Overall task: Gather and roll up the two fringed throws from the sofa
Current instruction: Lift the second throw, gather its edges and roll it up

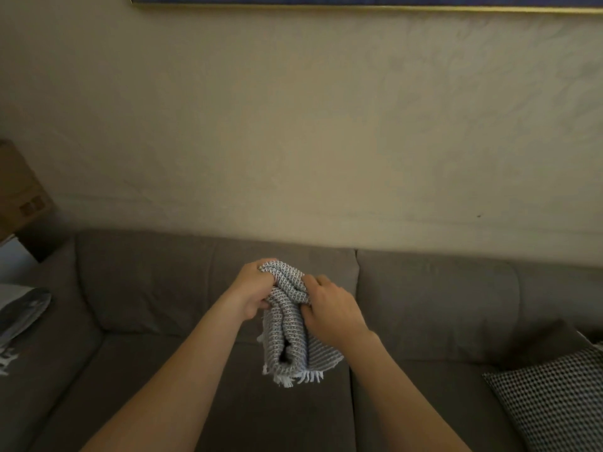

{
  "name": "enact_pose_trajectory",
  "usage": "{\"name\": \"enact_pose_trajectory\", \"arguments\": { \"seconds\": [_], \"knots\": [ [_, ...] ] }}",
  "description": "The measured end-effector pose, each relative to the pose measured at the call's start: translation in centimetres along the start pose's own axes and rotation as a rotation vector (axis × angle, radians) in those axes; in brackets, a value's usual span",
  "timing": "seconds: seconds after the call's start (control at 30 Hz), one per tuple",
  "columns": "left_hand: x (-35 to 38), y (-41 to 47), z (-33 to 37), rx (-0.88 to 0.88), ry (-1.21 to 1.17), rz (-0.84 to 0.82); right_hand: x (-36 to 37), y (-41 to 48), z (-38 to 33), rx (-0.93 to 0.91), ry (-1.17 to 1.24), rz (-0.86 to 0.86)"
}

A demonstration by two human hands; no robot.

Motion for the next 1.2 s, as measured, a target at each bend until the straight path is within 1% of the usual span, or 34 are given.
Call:
{"name": "enact_pose_trajectory", "arguments": {
  "seconds": [0.07, 0.17, 0.23, 0.33, 0.47, 0.57, 0.63, 0.7, 0.77, 0.87, 0.9, 0.93, 1.0, 1.03, 1.1, 1.17, 1.2],
  "knots": [
    [0.0, 0.2, -0.3, 0.004, -0.077, 0.049, 0.3, 0.1, -0.7, 0.016, 0.017, 0.014],
    [-0.1, 0.0, -0.6, 0.008, -0.169, 0.111, 0.7, 0.4, -1.4, 0.027, -0.03, -0.003],
    [-0.2, -0.3, -0.4, 0.012, -0.188, 0.081, 0.5, 0.5, -1.4, 0.063, -0.05, 0.026],
    [-0.3, -0.4, 0.4, 0.035, -0.128, -0.014, 0.2, 0.7, -0.9, 0.098, -0.04, 0.045],
    [-0.8, -0.4, 1.0, 0.083, -0.093, -0.059, -0.5, 1.2, -1.0, 0.05, -0.069, 0.069],
    [-0.8, -0.5, 1.2, 0.103, -0.076, -0.1, -1.1, 1.7, -0.9, 0.034, -0.042, 0.1],
    [-0.7, -0.6, 1.1, 0.097, -0.11, -0.095, -1.6, 2.5, -0.6, 0.034, -0.065, 0.111],
    [-0.4, -0.7, 1.0, 0.082, -0.171, -0.063, -1.9, 3.0, -0.6, 0.039, -0.11, 0.108],
    [-0.2, -0.5, 0.9, 0.071, -0.222, 0.023, -2.0, 3.2, -0.9, 0.016, -0.135, 0.111],
    [0.0, -0.6, 0.9, 0.073, -0.285, 0.169, -1.7, 2.6, -1.7, 0.01, -0.047, 0.12],
    [0.0, -0.5, 0.8, 0.079, -0.292, 0.211, -1.5, 2.3, -1.9, 0.041, -0.004, 0.098],
    [0.2, -0.3, 0.6, 0.083, -0.3, 0.244, -1.1, 2.0, -1.9, 0.083, 0.027, 0.041],
    [0.4, -0.2, 0.5, 0.06, -0.285, 0.299, 0.0, 1.5, -1.8, 0.178, 0.066, -0.111],
    [0.4, 0.0, 0.4, 0.047, -0.26, 0.315, 0.7, 1.3, -1.8, 0.217, 0.089, -0.149],
    [0.4, 1.1, 0.0, 0.017, -0.203, 0.323, 1.6, 1.2, -1.6, 0.277, 0.094, -0.108],
    [-0.1, 2.9, -0.7, 0.011, -0.186, 0.315, 2.1, 1.3, -1.5, 0.277, 0.022, -0.056],
    [-0.1, 1.5, 0.6, 0.007, -0.164, 0.301, 2.2, 1.4, -1.3, 0.253, -0.019, -0.061]
  ]
}}
Point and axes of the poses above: each hand's wrist, its own y-axis towards the middle knuckle, its own x-axis out of the palm, z = x × y, the point moved 5 cm from there along y, towards the middle knuckle, and after that the axes turned 6 degrees about x, right-handed, at the moved point
